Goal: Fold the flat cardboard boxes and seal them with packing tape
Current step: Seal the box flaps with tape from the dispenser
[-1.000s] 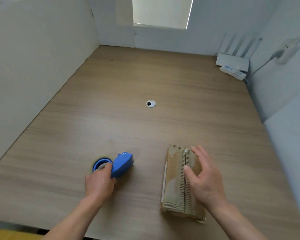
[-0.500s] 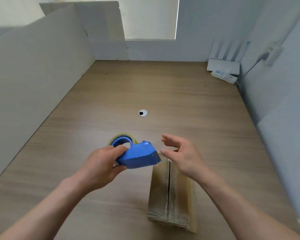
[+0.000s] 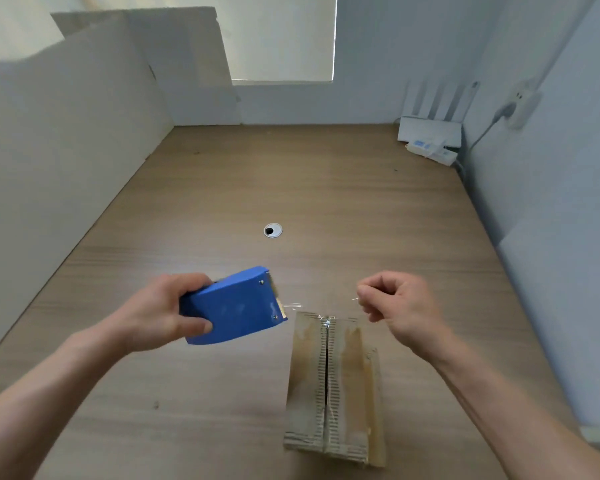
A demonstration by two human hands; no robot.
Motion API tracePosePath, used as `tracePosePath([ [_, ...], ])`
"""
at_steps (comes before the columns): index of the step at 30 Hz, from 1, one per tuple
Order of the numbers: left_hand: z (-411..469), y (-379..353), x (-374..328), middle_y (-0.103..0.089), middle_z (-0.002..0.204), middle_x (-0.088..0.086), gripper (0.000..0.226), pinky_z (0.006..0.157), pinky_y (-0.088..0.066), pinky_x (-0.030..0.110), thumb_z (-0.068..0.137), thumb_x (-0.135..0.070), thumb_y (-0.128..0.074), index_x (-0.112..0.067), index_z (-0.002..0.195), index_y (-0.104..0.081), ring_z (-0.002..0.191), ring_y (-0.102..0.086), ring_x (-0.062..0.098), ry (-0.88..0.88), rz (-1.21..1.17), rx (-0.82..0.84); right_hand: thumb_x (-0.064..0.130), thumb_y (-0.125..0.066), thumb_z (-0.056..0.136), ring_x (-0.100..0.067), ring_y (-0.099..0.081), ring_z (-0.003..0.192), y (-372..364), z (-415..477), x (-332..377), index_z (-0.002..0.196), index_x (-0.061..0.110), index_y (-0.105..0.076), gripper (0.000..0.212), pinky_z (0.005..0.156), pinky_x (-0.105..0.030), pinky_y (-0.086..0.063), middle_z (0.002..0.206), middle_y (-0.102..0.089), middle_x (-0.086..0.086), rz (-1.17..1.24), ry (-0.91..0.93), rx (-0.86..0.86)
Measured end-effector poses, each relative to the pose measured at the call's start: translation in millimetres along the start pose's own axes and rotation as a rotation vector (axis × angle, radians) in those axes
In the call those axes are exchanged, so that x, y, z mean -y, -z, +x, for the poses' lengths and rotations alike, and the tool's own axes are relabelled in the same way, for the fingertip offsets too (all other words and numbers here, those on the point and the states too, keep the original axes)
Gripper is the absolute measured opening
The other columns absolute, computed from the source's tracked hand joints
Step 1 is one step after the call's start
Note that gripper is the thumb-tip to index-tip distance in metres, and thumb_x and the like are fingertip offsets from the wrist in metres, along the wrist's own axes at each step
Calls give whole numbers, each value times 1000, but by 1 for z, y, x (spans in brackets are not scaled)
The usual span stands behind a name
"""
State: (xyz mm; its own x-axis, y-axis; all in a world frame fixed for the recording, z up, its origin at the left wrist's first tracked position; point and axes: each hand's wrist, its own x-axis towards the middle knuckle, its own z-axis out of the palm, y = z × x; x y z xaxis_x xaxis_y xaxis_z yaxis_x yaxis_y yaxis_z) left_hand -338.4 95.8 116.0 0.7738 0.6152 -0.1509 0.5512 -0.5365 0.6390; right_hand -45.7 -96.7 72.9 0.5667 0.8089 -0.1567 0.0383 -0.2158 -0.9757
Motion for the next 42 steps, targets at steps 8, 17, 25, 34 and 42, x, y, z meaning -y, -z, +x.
tracePosePath([
  [8, 55, -19, 4, -56, 60, -7, 52, 56, -33, 27, 53, -64, -69, -16, 72, -68, 55, -50, 11, 193, -104, 159, 3, -65, 87, -15, -51, 49, -13, 4, -37, 65, 11, -64, 23, 49, -29, -44, 55, -58, -4, -84, -288, -139],
  [17, 76, -28, -1, -56, 66, 1, 55, 57, -31, 28, 60, -53, -70, -3, 82, -68, 60, -48, 16, 269, -80, 230, 6, -65, 85, -15, -55, 49, -15, 8, -49, 65, 11, -66, 21, 47, -27, -45, 56, -62, -5, -179, -406, -209],
  [25, 75, -36, 13, -58, 70, 4, 39, 61, -33, 30, 78, -41, -80, -3, 80, -68, 65, -50, 20, 304, -100, 240, 11, -67, 84, -21, -57, 52, -21, 11, -53, 62, 13, -67, 22, 54, -34, -47, 52, -63, -3, -303, -398, -194],
  [34, 75, -59, 18, -61, 71, 3, 30, 61, -35, 30, 83, -38, -77, -12, 75, -67, 65, -53, 19, 338, -105, 237, 21, -68, 86, -29, -64, 83, -38, -2, -63, 104, 13, -70, 19, 85, -39, -55, 80, -70, -1, -492, -338, -313],
  [42, 73, -61, 20, -60, 71, 3, 29, 59, -34, 29, 85, -37, -75, -11, 75, -66, 63, -51, 18, 360, -101, 219, 39, -44, 96, -23, -7, 154, -56, -26, -68, 158, 9, -18, 74, 123, -32, -9, 167, -8, -10, -860, 154, -41],
])
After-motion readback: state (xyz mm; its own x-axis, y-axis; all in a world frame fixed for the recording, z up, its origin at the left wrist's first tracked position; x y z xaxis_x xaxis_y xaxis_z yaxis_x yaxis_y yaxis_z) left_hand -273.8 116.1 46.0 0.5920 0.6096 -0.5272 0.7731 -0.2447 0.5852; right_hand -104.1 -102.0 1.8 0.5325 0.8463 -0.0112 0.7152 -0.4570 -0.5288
